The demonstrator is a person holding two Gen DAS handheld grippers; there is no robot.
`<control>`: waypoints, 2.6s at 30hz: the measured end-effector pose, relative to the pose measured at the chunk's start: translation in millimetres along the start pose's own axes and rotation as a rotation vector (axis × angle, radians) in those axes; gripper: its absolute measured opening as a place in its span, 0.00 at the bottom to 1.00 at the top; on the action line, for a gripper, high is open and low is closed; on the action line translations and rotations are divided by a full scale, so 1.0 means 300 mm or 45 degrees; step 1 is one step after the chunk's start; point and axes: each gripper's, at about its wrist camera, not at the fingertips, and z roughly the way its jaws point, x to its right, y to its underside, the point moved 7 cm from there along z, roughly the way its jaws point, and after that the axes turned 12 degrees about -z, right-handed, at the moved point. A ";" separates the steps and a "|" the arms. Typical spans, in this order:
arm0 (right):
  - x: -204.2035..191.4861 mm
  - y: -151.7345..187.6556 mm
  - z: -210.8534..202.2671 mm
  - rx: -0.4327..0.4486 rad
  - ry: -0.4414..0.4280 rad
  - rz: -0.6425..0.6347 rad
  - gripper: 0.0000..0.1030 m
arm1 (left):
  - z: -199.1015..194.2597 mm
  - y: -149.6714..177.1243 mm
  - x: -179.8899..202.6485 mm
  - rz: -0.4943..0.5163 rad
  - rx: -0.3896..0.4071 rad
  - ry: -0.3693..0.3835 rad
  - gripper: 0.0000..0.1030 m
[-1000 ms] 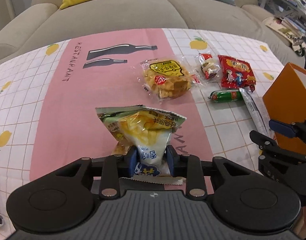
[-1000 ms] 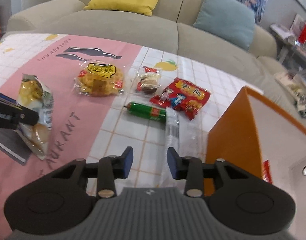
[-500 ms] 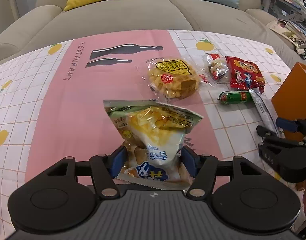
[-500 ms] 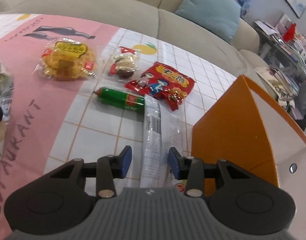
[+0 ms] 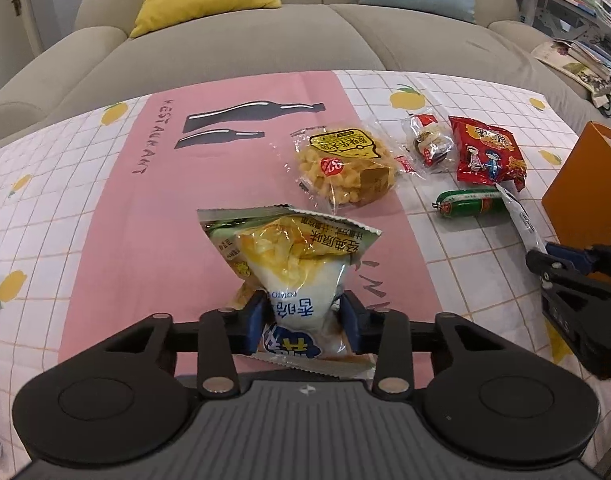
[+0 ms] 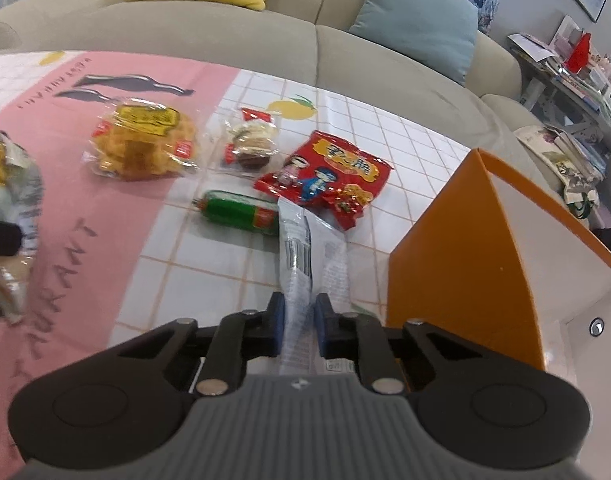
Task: Organize snacks
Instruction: 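Lift the chip bag with the left tool while the right tool grasps the clear pack, then carry the chip bag with the left tool while the right tool carries the clear pack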
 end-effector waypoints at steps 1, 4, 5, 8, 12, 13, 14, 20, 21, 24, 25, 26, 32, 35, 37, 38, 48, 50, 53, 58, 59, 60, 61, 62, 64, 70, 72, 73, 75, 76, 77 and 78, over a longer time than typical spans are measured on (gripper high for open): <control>-0.008 -0.001 -0.018 0.006 -0.020 0.009 0.09 | -0.006 0.005 0.000 -0.008 -0.006 0.002 0.39; -0.032 0.002 -0.072 0.015 -0.094 0.046 0.07 | -0.024 0.017 0.008 -0.019 -0.029 0.022 0.36; -0.040 0.006 -0.089 0.011 -0.123 0.066 0.06 | -0.034 0.023 0.013 -0.026 -0.039 0.031 0.35; -0.059 0.024 -0.127 -0.003 -0.207 0.125 0.05 | -0.062 0.043 0.033 -0.032 -0.054 0.056 0.34; -0.066 0.042 -0.178 -0.014 -0.277 0.172 0.05 | -0.105 0.071 0.050 -0.075 -0.086 0.107 0.34; -0.062 0.045 -0.190 -0.017 -0.296 0.189 0.05 | -0.116 0.078 0.052 -0.087 -0.097 0.117 0.34; -0.057 0.047 -0.202 -0.020 -0.320 0.211 0.05 | -0.126 0.084 0.055 -0.097 -0.106 0.127 0.34; -0.016 0.060 -0.281 -0.019 -0.428 0.322 0.05 | -0.198 0.101 0.073 -0.132 -0.123 0.175 0.33; -0.006 0.061 -0.299 -0.008 -0.436 0.337 0.05 | -0.212 0.100 0.077 -0.134 -0.120 0.180 0.33; 0.029 0.060 -0.345 0.024 -0.453 0.376 0.05 | -0.254 0.095 0.090 -0.140 -0.107 0.198 0.33; 0.039 0.059 -0.361 0.035 -0.457 0.388 0.05 | -0.270 0.092 0.096 -0.144 -0.104 0.208 0.33; 0.051 0.058 -0.377 0.046 -0.461 0.399 0.05 | -0.285 0.090 0.101 -0.148 -0.101 0.216 0.33; 0.120 0.059 -0.473 0.124 -0.471 0.449 0.05 | -0.377 0.057 0.134 -0.187 -0.061 0.268 0.33; 0.166 0.065 -0.520 0.166 -0.489 0.485 0.05 | -0.421 0.036 0.174 -0.182 -0.041 0.297 0.33; 0.203 0.070 -0.544 0.188 -0.485 0.505 0.05 | -0.449 0.023 0.210 -0.172 -0.027 0.325 0.33; 0.226 0.075 -0.557 0.199 -0.477 0.514 0.05 | -0.461 0.017 0.232 -0.164 -0.022 0.340 0.33; 0.515 0.132 -0.619 0.237 -0.390 0.632 0.05 | -0.507 -0.057 0.490 -0.062 -0.005 0.477 0.33; 0.571 0.139 -0.619 0.241 -0.368 0.644 0.05 | -0.506 -0.069 0.547 -0.036 -0.008 0.499 0.33; 0.643 0.149 -0.619 0.247 -0.330 0.646 0.05 | -0.503 -0.083 0.639 0.009 -0.011 0.533 0.33; 0.745 0.164 -0.599 0.240 -0.265 0.632 0.05 | -0.471 -0.096 0.796 0.047 -0.052 0.604 0.33; 0.762 0.168 -0.591 0.237 -0.251 0.627 0.05 | -0.462 -0.095 0.823 0.046 -0.069 0.621 0.33; 0.777 0.172 -0.582 0.232 -0.238 0.624 0.05 | -0.458 -0.089 0.843 0.047 -0.080 0.633 0.33; 0.794 0.178 -0.571 0.225 -0.225 0.623 0.05 | -0.449 -0.086 0.867 0.054 -0.091 0.643 0.33; 0.810 0.185 -0.557 0.219 -0.214 0.623 0.05 | -0.435 -0.083 0.896 0.067 -0.098 0.646 0.33; 0.842 0.201 -0.531 0.204 -0.196 0.632 0.05 | -0.413 -0.075 0.937 0.079 -0.113 0.646 0.33; 0.911 0.272 -0.419 0.115 -0.196 0.657 0.05 | -0.324 -0.050 1.035 0.108 -0.177 0.632 0.33; 0.923 0.292 -0.383 0.081 -0.188 0.645 0.05 | -0.288 -0.042 1.062 0.132 -0.198 0.616 0.33; 0.929 0.303 -0.364 0.065 -0.185 0.641 0.05 | -0.274 -0.040 1.073 0.143 -0.206 0.606 0.33; 0.939 0.325 -0.327 0.036 -0.184 0.638 0.05 | -0.246 -0.032 1.097 0.172 -0.225 0.585 0.33; 0.943 0.332 -0.311 0.023 -0.183 0.638 0.05 | -0.235 -0.029 1.110 0.184 -0.234 0.576 0.33; 0.946 0.341 -0.295 0.009 -0.182 0.636 0.05 | -0.217 -0.024 1.124 0.202 -0.246 0.566 0.33; 0.949 0.349 -0.276 -0.006 -0.179 0.633 0.05 | -0.210 -0.022 1.134 0.213 -0.252 0.559 0.33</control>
